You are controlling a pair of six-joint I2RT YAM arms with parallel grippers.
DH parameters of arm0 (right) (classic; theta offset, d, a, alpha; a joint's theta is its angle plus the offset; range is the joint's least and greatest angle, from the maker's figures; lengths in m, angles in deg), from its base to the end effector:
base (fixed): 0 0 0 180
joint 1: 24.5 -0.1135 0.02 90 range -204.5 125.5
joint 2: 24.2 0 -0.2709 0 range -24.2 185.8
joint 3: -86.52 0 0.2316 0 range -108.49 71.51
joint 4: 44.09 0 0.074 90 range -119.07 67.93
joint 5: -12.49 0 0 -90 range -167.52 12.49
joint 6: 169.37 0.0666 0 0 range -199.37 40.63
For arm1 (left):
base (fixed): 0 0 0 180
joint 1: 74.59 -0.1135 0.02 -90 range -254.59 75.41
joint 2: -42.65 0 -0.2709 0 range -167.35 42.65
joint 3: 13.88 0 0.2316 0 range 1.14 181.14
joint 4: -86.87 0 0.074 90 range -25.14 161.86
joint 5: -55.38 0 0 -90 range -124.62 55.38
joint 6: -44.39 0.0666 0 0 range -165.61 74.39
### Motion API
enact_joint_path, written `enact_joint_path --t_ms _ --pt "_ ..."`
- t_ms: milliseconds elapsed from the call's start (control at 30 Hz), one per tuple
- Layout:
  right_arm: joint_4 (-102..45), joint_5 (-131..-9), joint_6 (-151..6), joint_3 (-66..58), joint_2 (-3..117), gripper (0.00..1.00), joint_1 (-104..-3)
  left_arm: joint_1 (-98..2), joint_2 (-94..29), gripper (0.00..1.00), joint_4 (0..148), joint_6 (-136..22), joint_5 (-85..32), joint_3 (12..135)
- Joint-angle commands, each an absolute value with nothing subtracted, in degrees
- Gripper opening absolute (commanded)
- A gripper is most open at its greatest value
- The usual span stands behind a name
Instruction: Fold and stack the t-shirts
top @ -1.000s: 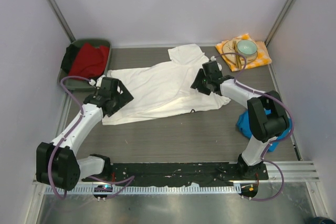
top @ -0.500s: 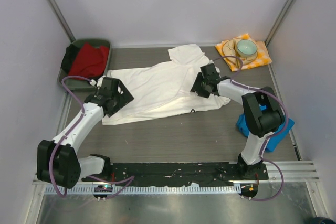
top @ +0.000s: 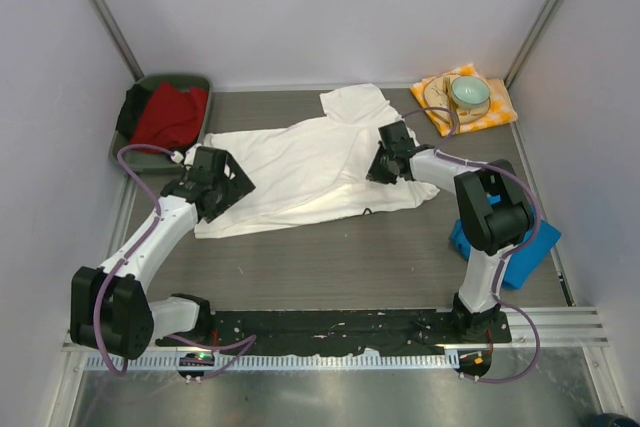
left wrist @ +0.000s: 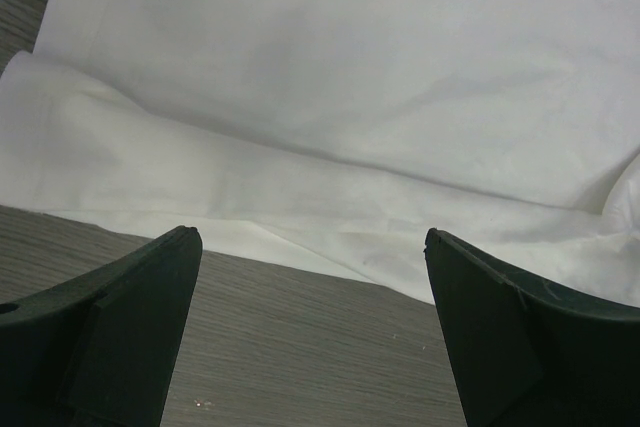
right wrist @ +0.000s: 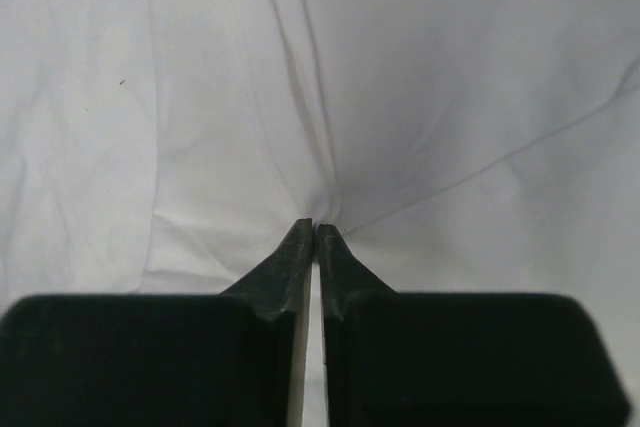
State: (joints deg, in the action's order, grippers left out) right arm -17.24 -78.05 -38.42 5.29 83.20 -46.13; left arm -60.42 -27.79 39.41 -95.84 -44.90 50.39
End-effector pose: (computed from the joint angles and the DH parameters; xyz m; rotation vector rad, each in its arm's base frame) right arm 0.3660 0.1444 0.1575 0.4321 2.5146 0.4329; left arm 0.2378 -0.0478 0.2315 -0.8445 2.3556 -0.2475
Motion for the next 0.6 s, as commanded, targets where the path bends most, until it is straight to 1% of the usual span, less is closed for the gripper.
enact_joint_path --t_ms 0,300,400,567 --pt "-18.9 -78.3 -37.7 1.7 83.9 0.01 -46.4 -60.4 -27.5 0.99 41.1 -94.7 -45.7 50.4" --pt "-15.8 -78.4 -39.8 -6.6 84.4 0.01 -48.1 -60.4 -27.7 0.99 41.4 -94.7 -45.6 50.2" --pt "-15.2 -78.3 -40.3 -10.7 86.7 0.01 -48.8 -60.4 -27.8 0.99 41.4 -94.7 -45.6 50.3" --pt "-16.2 -73.8 -40.4 -17.3 92.3 0.01 -50.1 -60.4 -27.6 0.99 41.2 -94.4 -45.8 50.3"
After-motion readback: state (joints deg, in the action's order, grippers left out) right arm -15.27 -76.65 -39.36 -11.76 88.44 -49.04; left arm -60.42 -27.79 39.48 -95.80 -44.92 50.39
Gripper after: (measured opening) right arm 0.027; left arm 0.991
